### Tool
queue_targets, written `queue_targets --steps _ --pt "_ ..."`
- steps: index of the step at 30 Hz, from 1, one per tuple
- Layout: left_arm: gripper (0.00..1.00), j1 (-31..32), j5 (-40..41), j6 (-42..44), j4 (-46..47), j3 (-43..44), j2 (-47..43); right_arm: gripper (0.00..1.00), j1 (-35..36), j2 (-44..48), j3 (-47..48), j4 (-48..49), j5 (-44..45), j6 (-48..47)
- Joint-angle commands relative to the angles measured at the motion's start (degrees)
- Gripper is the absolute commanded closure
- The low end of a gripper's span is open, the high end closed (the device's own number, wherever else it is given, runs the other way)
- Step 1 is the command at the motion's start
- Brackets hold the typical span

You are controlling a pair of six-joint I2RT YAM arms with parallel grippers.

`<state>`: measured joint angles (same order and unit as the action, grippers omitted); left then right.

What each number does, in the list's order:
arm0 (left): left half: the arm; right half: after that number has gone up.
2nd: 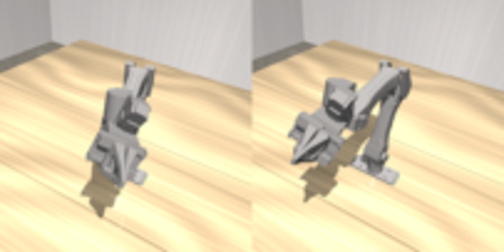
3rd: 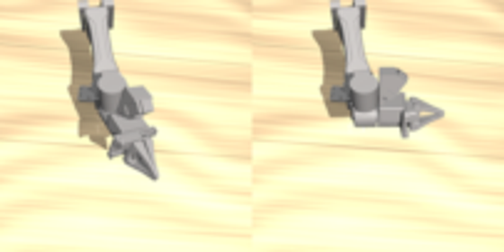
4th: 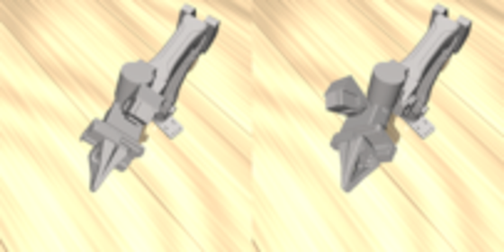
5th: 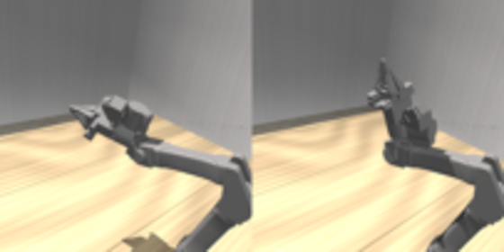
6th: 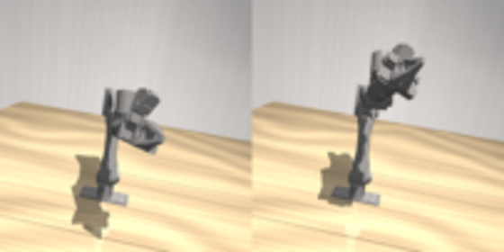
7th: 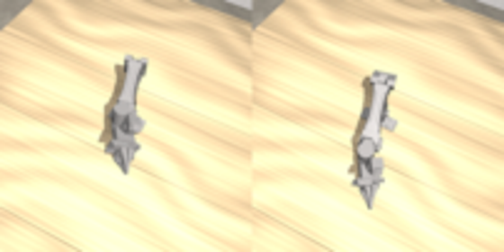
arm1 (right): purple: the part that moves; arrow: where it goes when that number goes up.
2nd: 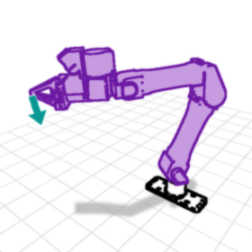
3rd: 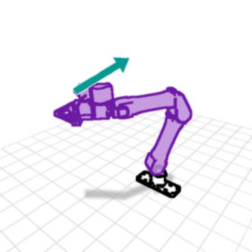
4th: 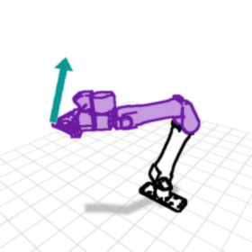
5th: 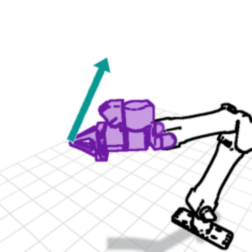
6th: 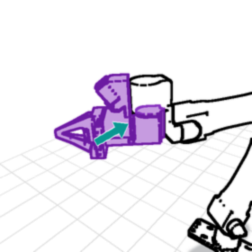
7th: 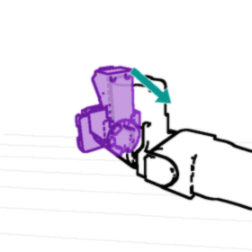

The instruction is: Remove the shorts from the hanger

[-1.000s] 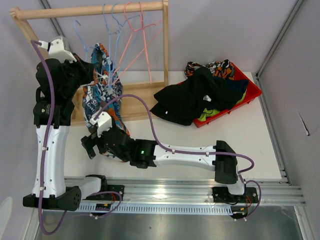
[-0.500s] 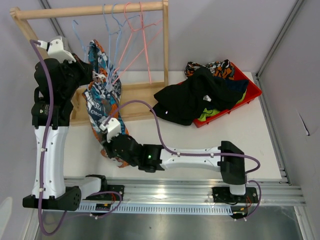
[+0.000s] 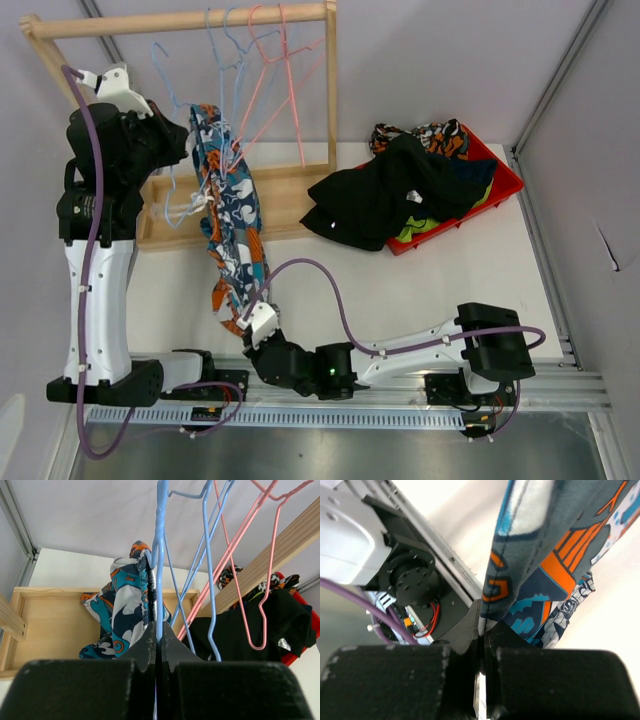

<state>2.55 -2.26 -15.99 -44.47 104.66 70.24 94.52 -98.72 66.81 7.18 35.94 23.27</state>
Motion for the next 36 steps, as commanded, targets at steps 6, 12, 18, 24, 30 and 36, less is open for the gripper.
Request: queue_targets --steps 6,12,18,24,30,36 --pt "1.00 -0.1 -2.5 1.1 6.6 2.6 -2.8 1.00 -4.1 1.8 5.6 -1.8 4.1 -2.9" --pt "1.00 -0.1 -9.9 -2.6 2.4 -7.7 -12.5 1.00 -27.5 0.1 22.5 -5.4 -10.3 -9.0" --pt "1.00 0.0 -11.8 -0.7 -6.0 -7.7 -14.9 1.00 -39.9 -10.2 47.2 -17.2 -17.3 -8.7" --pt "1.00 -0.1 -1.6 3.2 -5.0 -7.1 -13.6 1.00 -38.5 1.0 33.8 -12.1 -12.2 -8.0" --pt "1.00 -0.1 3.8 3.4 -1.2 -5.0 -9.2 1.00 -49.8 6.4 31.5 -16.7 -11.9 -7.3" --pt "1.00 -0.1 4.4 3.5 0.3 -6.0 -8.5 1.00 -65.4 2.1 46.9 -24.3 -12.2 -8.8"
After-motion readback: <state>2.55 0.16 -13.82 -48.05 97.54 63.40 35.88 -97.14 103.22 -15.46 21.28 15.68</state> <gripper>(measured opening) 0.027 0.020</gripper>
